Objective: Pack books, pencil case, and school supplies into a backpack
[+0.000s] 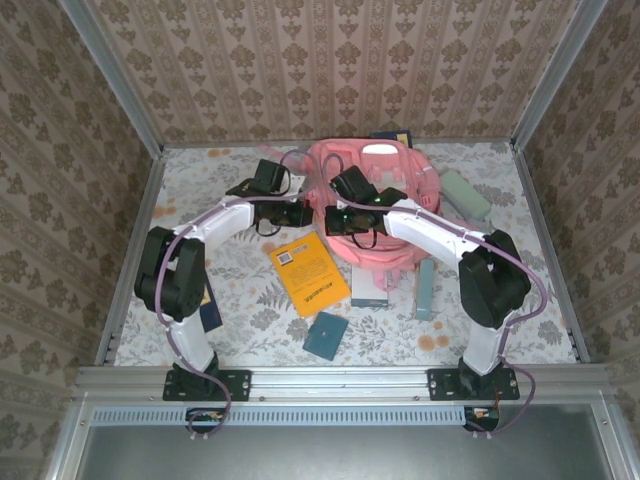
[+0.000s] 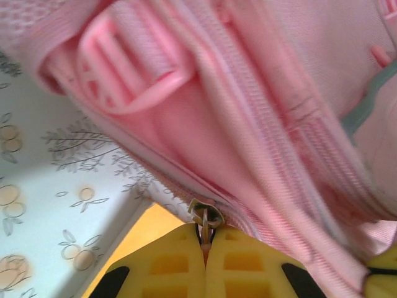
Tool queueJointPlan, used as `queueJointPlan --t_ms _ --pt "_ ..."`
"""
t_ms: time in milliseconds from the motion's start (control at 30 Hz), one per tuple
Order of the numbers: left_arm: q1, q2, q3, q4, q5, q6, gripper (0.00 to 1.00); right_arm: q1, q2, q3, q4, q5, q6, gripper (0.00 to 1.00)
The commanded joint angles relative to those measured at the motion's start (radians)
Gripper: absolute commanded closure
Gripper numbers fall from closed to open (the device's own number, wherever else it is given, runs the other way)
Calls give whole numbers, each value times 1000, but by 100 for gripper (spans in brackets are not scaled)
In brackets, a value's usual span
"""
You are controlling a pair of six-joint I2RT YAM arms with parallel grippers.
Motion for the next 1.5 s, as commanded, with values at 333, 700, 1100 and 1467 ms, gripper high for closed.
queueJointPlan --t_ms 333,700,1100,1467 --pt "146 275 324 -54 -109 -46 100 2 -144 -83 -56 -22 -50 100" --pt "202 276 321 -26 -174 -84 100 10 -127 18 -85 -70 -50 100" --pt "231 116 109 29 -31 -30 97 19 -13 184 -91 -111 1 51" --pt "205 -104 23 -78 -81 -21 37 -68 -305 -160 -13 -8 76 36"
